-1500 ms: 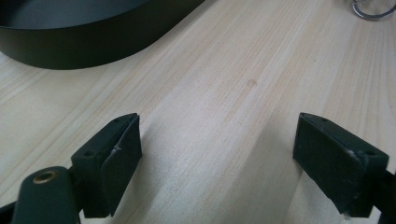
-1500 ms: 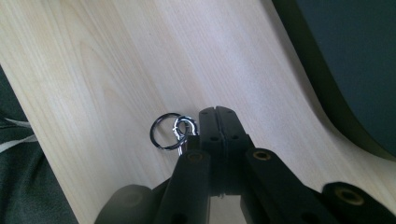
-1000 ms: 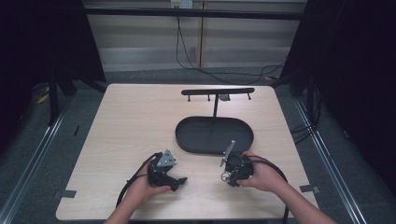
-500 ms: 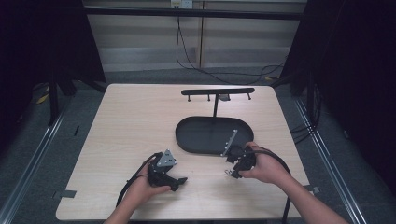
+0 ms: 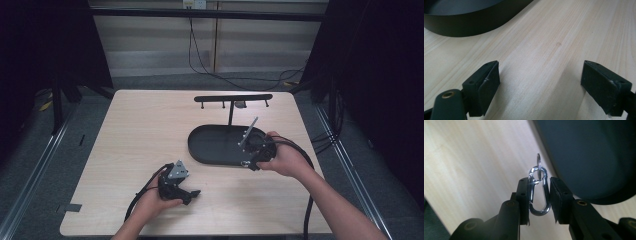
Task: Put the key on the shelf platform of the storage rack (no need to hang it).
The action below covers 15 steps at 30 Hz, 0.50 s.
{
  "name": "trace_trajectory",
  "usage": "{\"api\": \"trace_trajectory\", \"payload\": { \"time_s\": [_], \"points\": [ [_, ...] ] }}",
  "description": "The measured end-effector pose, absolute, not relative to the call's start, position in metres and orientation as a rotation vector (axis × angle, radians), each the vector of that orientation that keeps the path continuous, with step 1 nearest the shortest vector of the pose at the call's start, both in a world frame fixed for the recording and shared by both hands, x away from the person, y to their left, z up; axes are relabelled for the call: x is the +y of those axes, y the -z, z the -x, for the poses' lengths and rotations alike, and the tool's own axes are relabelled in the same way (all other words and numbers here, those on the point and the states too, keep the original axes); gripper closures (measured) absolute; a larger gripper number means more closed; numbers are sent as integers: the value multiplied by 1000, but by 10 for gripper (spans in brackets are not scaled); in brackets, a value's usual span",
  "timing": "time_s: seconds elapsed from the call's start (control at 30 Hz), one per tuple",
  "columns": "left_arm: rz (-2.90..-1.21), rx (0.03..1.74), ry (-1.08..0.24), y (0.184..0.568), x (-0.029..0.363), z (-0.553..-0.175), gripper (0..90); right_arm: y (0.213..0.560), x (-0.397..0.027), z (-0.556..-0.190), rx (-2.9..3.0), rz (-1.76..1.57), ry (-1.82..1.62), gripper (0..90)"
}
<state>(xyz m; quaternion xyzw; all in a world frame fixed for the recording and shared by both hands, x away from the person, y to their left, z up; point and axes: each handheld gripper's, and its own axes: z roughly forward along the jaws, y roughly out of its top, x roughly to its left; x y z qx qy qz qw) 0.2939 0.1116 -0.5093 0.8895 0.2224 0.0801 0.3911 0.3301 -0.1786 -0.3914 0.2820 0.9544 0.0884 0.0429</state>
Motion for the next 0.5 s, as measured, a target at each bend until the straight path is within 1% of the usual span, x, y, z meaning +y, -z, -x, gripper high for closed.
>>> {"api": "trace_trajectory", "payload": {
  "time_s": [0.5],
  "points": [
    [-2259,565,-204,509,112,-294,151,396,-186,-360,2814,-946,-316,703]
  ]
}}
